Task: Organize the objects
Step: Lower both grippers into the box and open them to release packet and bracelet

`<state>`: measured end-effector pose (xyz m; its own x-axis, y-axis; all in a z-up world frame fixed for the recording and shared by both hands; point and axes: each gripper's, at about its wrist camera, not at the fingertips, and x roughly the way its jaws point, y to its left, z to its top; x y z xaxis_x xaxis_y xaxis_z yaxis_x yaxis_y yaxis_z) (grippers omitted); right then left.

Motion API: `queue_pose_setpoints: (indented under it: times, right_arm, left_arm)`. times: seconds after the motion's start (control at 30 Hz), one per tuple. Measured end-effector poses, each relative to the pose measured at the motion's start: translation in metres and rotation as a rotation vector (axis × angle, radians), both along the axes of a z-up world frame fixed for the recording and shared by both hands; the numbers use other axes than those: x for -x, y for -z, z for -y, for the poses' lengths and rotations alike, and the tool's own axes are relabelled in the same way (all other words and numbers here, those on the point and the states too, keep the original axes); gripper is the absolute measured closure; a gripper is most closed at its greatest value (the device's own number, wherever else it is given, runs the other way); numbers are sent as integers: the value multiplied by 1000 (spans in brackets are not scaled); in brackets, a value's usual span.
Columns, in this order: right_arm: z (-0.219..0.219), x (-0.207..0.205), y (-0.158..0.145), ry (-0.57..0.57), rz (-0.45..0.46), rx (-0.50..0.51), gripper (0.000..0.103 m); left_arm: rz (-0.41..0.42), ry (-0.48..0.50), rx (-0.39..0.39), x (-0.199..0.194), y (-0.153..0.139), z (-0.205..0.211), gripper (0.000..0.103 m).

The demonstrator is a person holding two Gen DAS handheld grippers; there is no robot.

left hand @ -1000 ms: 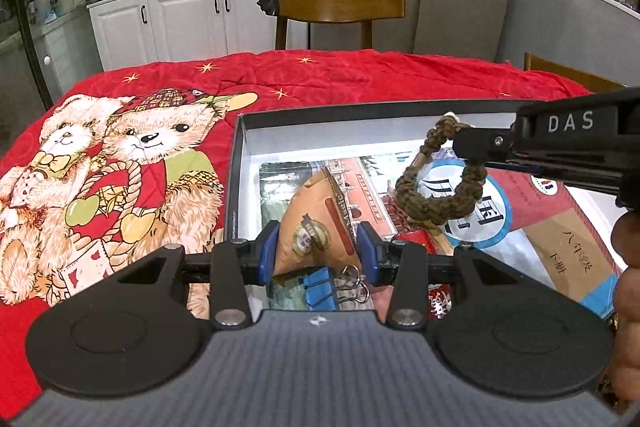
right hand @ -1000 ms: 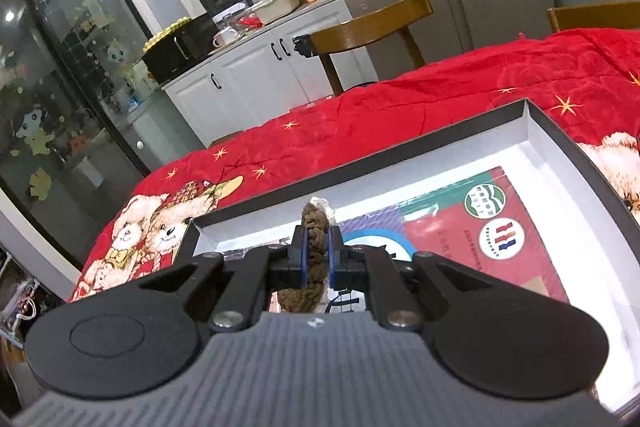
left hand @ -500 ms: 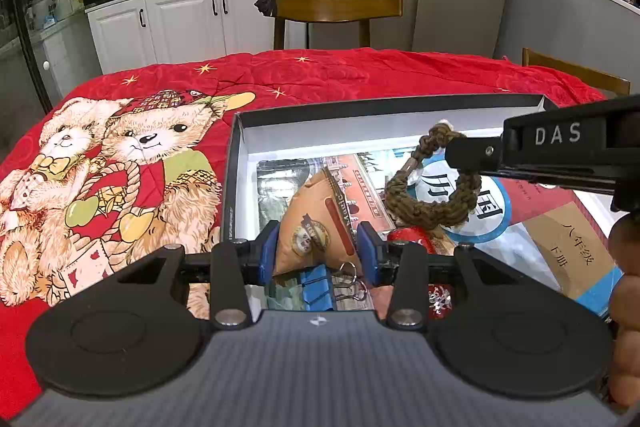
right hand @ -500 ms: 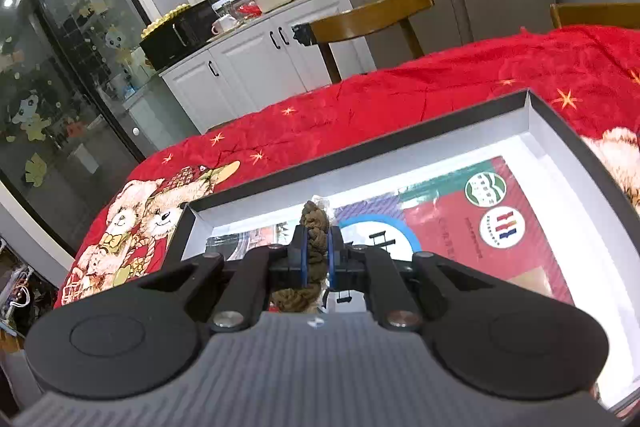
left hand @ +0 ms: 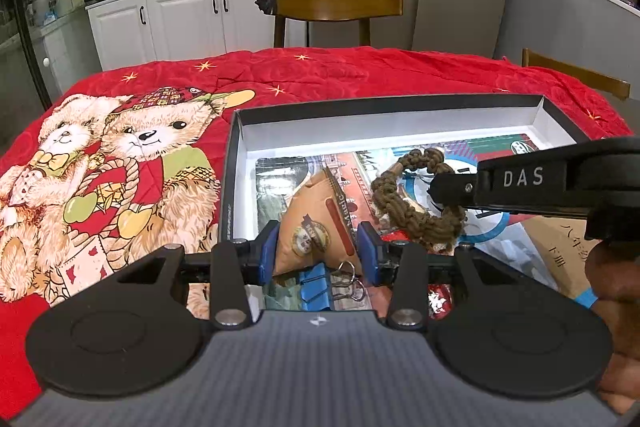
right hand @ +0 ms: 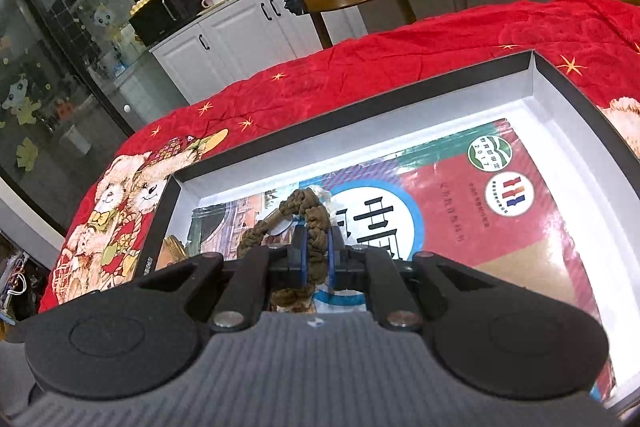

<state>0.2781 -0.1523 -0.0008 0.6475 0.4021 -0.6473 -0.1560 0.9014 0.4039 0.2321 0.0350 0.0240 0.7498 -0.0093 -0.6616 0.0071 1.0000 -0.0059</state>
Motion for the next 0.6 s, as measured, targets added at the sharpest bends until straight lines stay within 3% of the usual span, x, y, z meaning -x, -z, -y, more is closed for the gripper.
queue_pose_setpoints:
  times: [0.27,0.33,0.43,0.5,0.6]
  right_arm:
    - [-3,0,-3,-38,-3,5,81]
    - [-2,-1,-4,-41,-12,-2,52]
    - [0,-2,-7,-58,-19,-37,26]
    - [3,-2,-11,-63,-25,-63,26]
    - [8,0,-18,-68,-18,-95,22]
  left_arm:
    - [-1,7,-2,-1,0,0,55]
    - [-4,8,18,-1,-1,-2,53]
    - [-8,33,55,-2,-3,-5,45]
    - [2,40,57,0,-5,-5,36]
    - [25,46,75,4,-12,-7,34]
